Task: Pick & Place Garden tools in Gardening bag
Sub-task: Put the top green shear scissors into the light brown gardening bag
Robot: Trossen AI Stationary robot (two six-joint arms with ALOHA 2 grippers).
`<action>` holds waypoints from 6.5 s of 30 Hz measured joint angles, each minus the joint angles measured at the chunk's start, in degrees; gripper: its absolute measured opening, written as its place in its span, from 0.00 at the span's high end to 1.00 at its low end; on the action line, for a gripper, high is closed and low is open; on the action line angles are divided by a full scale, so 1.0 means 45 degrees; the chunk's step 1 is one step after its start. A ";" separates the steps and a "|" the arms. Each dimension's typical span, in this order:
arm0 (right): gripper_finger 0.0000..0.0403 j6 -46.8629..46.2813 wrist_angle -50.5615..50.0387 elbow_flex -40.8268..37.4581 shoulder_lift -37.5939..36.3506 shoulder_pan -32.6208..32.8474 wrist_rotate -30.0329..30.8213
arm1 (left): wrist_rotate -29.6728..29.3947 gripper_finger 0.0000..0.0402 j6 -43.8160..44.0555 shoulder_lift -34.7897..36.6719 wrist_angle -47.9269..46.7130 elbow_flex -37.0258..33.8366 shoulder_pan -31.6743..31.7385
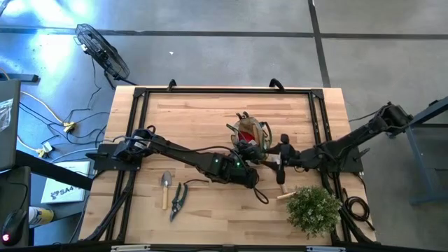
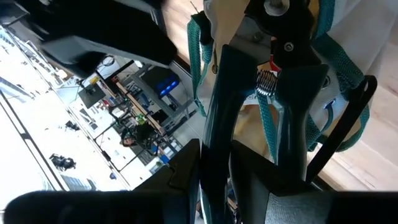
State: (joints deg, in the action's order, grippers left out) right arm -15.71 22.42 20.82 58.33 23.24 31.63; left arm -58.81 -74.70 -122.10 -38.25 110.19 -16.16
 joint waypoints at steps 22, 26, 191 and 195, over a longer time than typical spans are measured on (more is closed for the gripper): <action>0.47 -0.0894 0.0608 0.0000 0.0022 -0.3032 -0.3967 | 0.0054 0.81 -0.0082 0.0015 0.0502 0.0000 0.0005; 0.47 -0.0892 0.0680 0.0005 0.0226 -0.3362 -0.4620 | 0.0092 0.81 -0.0097 0.0015 0.0502 0.0000 0.0010; 0.89 0.4876 0.3512 -0.0675 0.1389 -0.1414 -0.1512 | 1.0680 0.42 1.8696 0.4027 -0.1122 -0.4951 0.0675; 0.90 0.4481 0.3496 -0.0675 0.1389 -0.2142 -0.2715 | 1.1424 0.42 1.8675 0.4026 0.0358 -0.5802 0.0675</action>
State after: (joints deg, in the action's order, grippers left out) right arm 4.45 38.16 17.78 64.58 13.60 19.42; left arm -7.40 9.34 -103.99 -36.64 84.08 -13.13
